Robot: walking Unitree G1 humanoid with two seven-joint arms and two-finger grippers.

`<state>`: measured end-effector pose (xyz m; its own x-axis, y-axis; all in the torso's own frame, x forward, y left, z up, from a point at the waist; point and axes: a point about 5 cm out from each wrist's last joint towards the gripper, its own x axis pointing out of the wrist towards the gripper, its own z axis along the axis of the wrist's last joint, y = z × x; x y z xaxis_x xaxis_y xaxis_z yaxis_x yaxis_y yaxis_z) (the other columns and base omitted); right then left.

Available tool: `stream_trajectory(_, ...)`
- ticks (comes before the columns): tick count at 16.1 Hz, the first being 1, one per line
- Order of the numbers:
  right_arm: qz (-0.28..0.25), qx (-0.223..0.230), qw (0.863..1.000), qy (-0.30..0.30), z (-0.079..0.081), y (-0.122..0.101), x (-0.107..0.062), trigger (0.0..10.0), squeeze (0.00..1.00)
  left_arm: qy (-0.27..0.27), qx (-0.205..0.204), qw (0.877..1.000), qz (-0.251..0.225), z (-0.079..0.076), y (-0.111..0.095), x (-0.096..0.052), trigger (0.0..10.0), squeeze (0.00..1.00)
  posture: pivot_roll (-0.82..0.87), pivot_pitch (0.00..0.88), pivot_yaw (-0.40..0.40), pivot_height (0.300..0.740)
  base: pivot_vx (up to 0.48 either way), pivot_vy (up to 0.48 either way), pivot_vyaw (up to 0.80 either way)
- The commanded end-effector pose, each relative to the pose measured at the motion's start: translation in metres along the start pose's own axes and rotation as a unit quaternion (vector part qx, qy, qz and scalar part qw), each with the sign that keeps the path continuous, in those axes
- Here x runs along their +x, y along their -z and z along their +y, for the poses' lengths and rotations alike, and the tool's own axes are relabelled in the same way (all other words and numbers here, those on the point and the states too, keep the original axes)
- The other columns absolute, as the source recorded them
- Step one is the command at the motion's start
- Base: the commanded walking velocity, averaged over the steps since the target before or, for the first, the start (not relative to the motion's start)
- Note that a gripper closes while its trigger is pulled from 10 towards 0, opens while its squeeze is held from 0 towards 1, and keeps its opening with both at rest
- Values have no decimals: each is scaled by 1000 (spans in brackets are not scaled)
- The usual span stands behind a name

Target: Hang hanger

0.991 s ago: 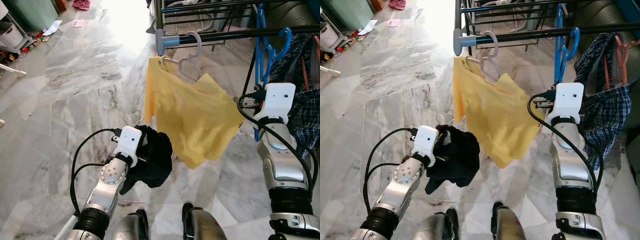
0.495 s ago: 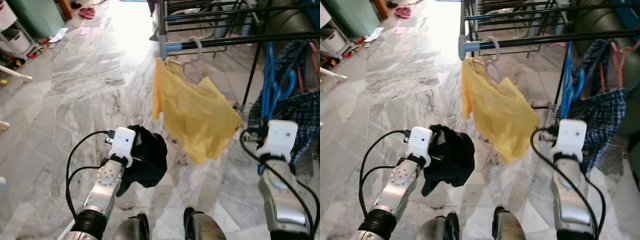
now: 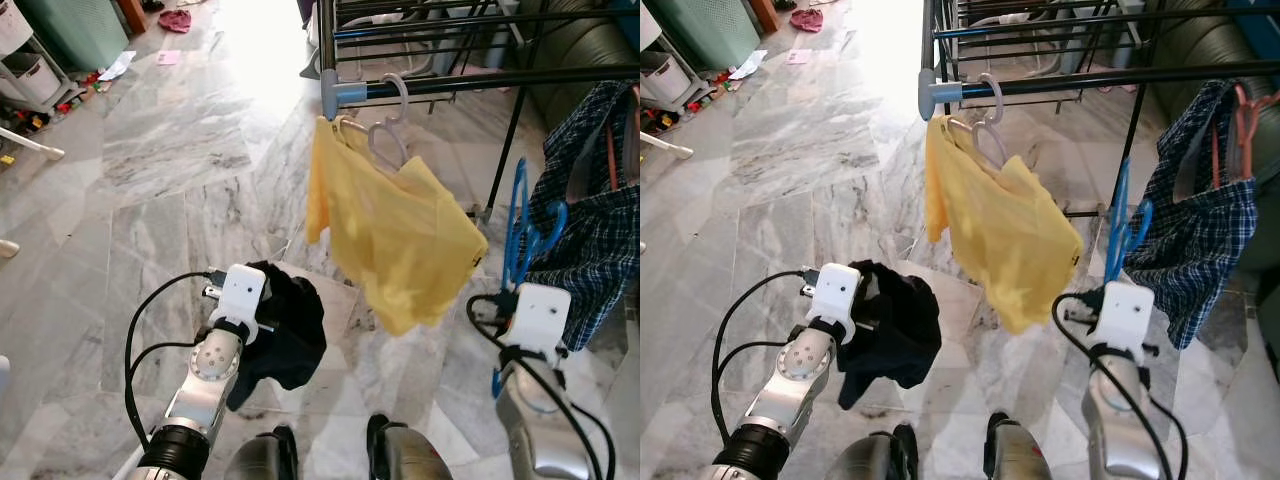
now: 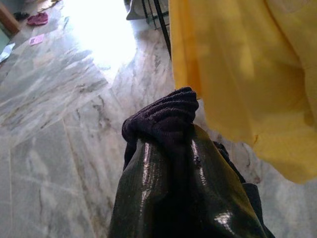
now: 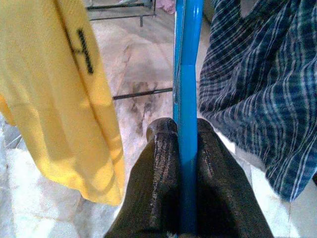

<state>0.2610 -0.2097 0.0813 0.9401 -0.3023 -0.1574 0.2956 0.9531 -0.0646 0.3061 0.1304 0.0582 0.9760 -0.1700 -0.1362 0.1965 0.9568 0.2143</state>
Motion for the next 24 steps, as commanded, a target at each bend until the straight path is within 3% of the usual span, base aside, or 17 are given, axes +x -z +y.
stream_trajectory(1, 16, 4, 1000, -4, 2, 7, -4, 10000, 0, -13, 3, 1000, 8, 3, 7, -3, 10000, 0, -175, 183, 63, 740, 0, 0, 0)
stream_trajectory(13, 57, 15, 995, -79, 27, 20, -6, 10000, 0, -31, -4, 999, 11, 0, 10, -2, 10000, 0, -153, 154, 17, 740, -82, 0, 0)
stream_trajectory(20, 56, 21, 994, -92, 34, 18, 1, 10000, 0, -45, -2, 999, 11, 6, 7, 2, 10000, 0, -142, 126, 20, 740, -279, 0, 0)
stream_trajectory(24, 82, 24, 990, -110, 38, 28, 0, 10000, 0, -51, -6, 999, 20, 2, 12, 1, 10000, 0, -131, 120, -1, 740, -303, 0, 0)
